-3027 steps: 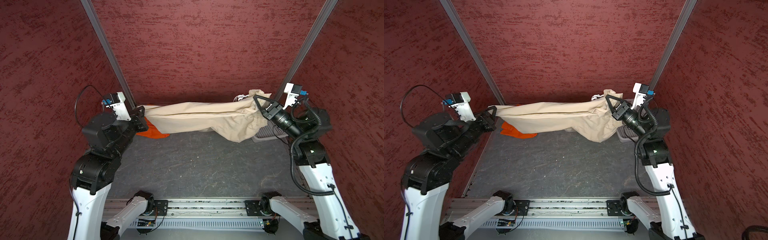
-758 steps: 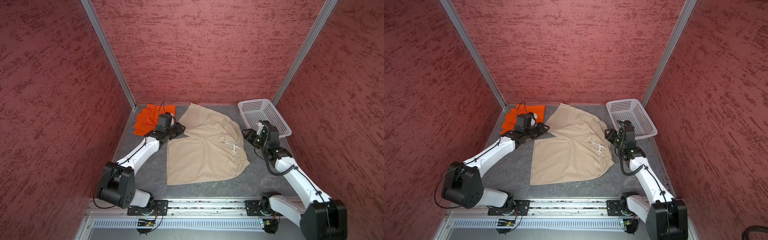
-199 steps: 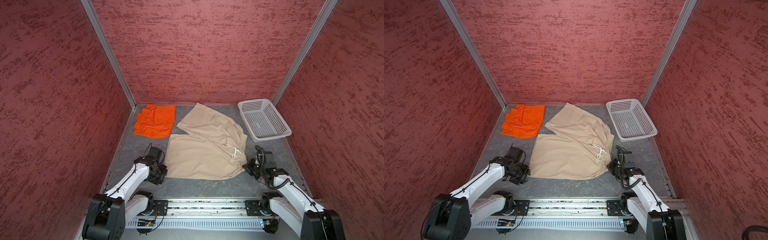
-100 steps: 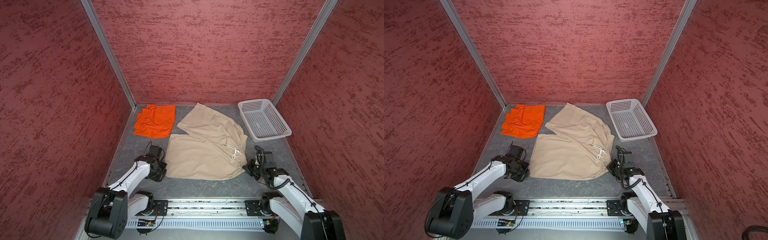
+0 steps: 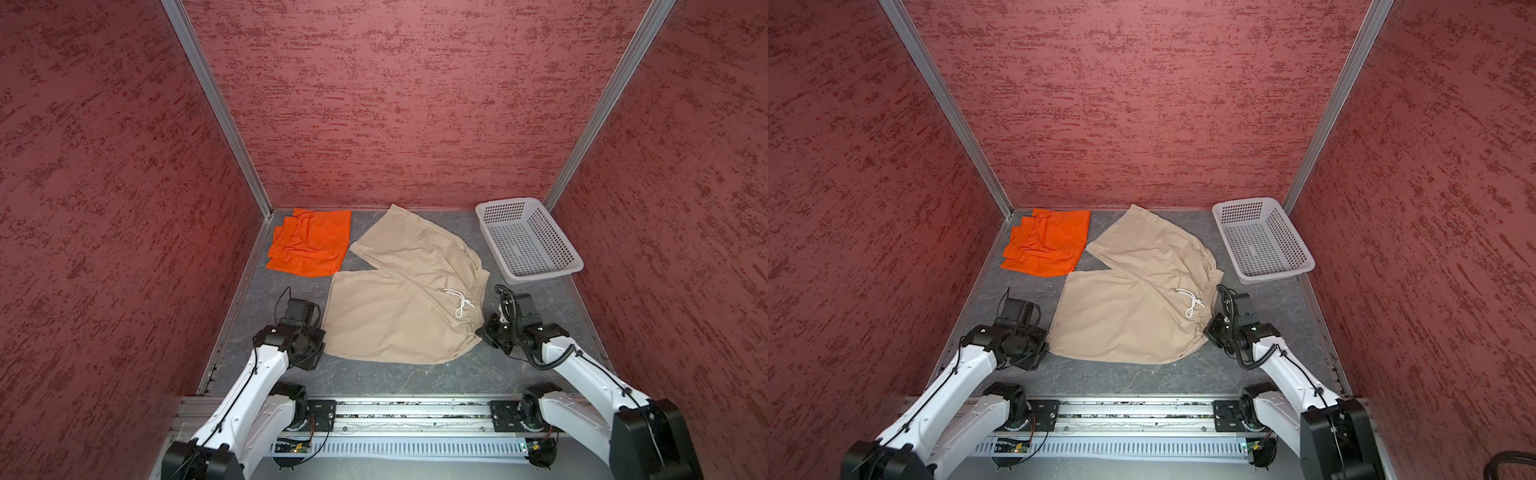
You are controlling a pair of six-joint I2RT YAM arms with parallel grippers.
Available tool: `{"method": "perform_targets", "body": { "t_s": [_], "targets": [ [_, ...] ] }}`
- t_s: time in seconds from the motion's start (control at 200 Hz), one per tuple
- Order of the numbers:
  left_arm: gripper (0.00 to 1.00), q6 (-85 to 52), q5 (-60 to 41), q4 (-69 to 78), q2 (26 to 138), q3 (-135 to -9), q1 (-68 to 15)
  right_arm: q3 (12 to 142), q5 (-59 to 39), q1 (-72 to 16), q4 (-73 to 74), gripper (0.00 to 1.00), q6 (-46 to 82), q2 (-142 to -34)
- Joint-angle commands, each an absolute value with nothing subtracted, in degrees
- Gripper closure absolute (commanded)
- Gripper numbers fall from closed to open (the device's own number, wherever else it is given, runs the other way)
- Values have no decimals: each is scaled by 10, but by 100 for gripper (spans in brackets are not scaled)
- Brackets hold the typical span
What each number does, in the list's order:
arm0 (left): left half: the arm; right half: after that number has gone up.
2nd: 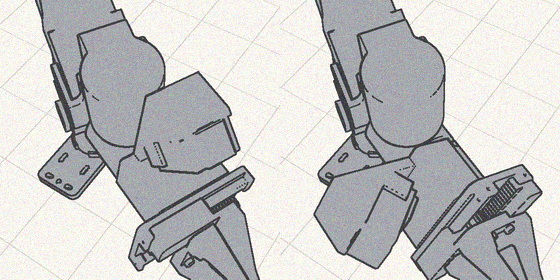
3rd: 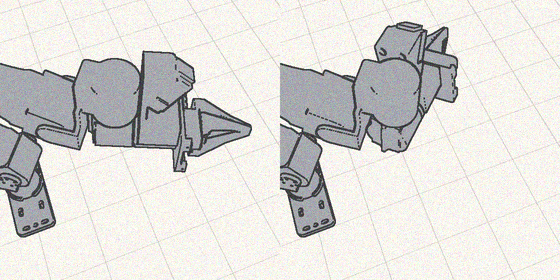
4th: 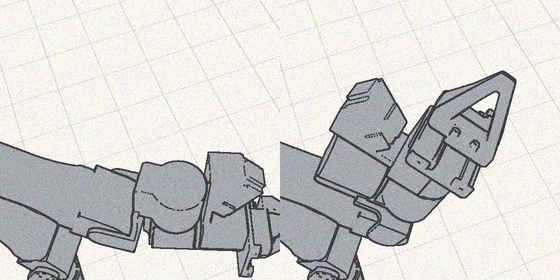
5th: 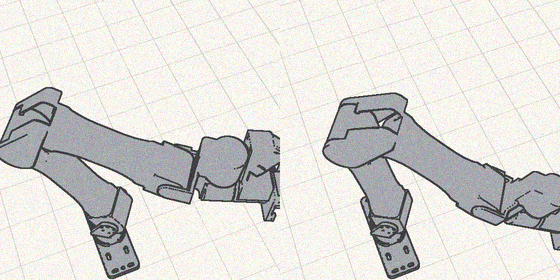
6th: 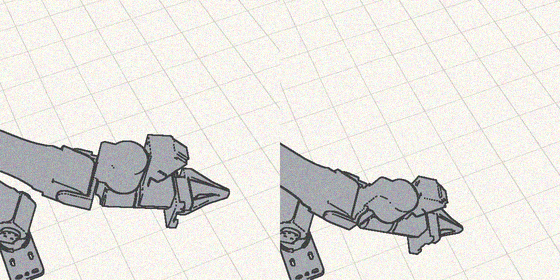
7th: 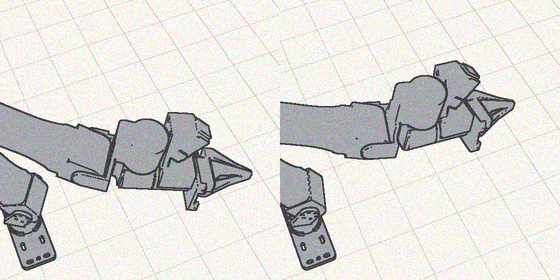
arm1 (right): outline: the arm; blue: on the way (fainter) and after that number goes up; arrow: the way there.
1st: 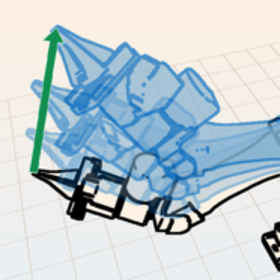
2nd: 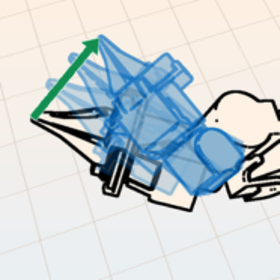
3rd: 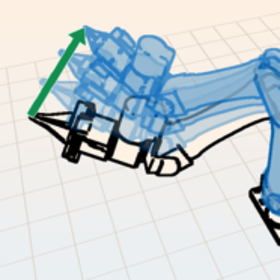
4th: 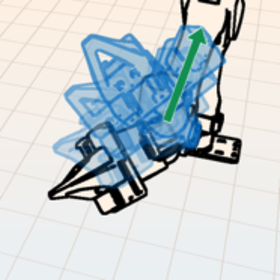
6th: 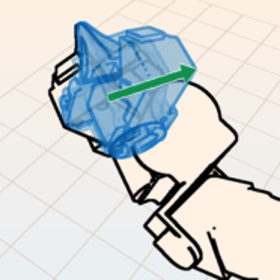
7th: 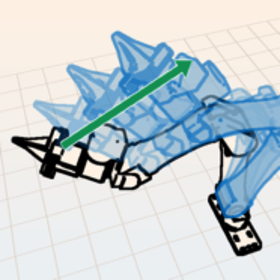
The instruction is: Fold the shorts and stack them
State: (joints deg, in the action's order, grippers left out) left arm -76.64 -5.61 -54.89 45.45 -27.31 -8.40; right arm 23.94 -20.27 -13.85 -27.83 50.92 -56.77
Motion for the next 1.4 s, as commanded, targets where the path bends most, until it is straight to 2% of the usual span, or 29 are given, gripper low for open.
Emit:
{"method": "perform_targets", "body": {
  "t_s": [0.0, 0.316, 0.546, 1.027, 1.398],
  "targets": [
    [100, -786, -35, -631, 403, -259, -83, 246, -179, -159, -370, 100, 544, -521],
    [100, -762, -1, -727, 308, -295, -85, 258, -199, -161, -594, 100, 575, -380],
    [100, -716, 28, -733, 317, -359, -89, 324, -154, -161, -711, 100, 558, -383],
    [100, -486, 131, -597, 539, -612, -115, 501, -83, -160, -781, 100, 526, -489],
    [100, -374, 144, -464, 688, -748, -153, 613, -54, -160, -802, 100, 519, -534]
  ]
}}
